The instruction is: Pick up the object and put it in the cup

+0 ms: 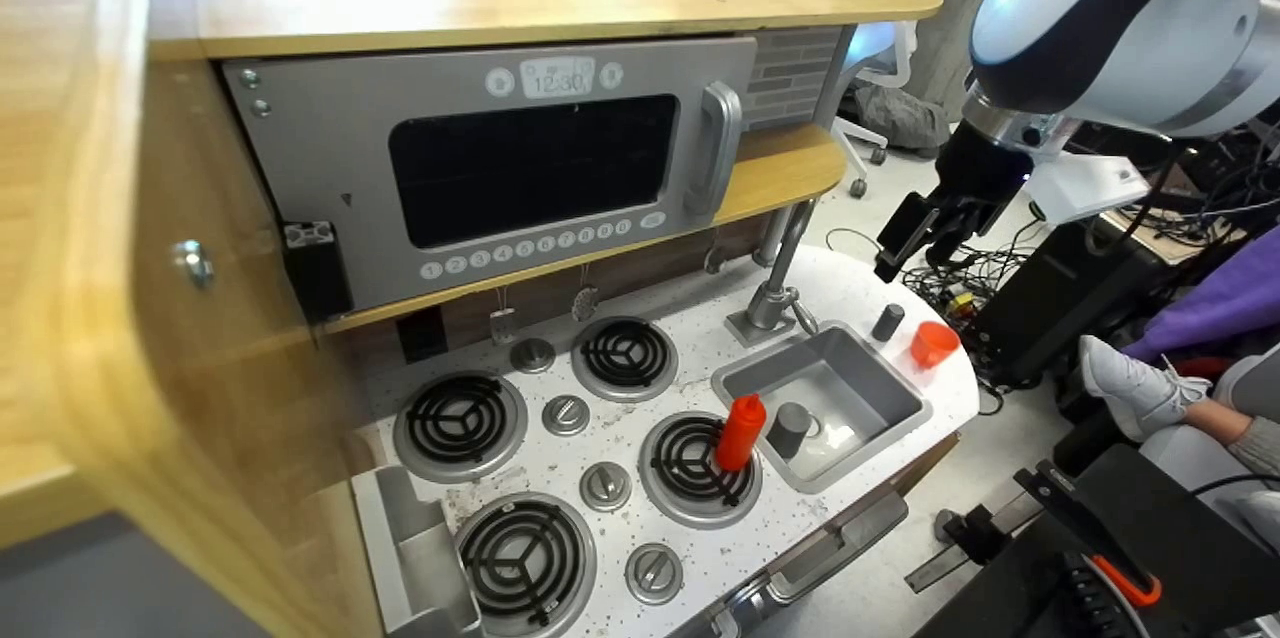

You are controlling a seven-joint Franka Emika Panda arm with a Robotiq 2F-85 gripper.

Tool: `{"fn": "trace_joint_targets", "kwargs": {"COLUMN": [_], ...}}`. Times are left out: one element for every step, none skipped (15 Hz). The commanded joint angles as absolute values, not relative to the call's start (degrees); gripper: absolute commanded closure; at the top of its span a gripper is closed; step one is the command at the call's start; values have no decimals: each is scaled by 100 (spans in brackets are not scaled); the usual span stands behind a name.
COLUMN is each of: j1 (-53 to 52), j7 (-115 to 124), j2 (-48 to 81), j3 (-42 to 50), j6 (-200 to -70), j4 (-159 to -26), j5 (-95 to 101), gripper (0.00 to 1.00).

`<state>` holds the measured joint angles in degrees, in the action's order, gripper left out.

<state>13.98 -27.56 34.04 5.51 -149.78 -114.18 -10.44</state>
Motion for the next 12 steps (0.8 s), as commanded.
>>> {"fn": "trace_joint_targets", "kwargs": {"j1": [1718,1769,1844,1867,1916,1935,1944,1966,1987,2008,1994,1989], "j7": [-2614,-2562,-2523,-2435,-2411,-2369,-2308,-2272,-2245,-2220,-2179,-2157], "j2": [4351,4561,4785,4977,5196,5348,5493,5659,5796,5929,6048,6161], "j3": [520,556,553,589,581,609,643,650,653,645,676,697], "j6": [-14930,-14936,-14866,-14827,-14830,-14785,-14766,-14717,-14662,-14647,-14582,-14494], "j4": [-10302,-10057,-9785,-9549,-9305,-9116,-8942,-8746,-8572,-8406,-8260,-8111], "j5": [-522,-401,-323,-234,-179,-100,-35,7,48,73,112,135], "gripper": [0,0,0,0,0,0,0,0,0,0,0,0]}}
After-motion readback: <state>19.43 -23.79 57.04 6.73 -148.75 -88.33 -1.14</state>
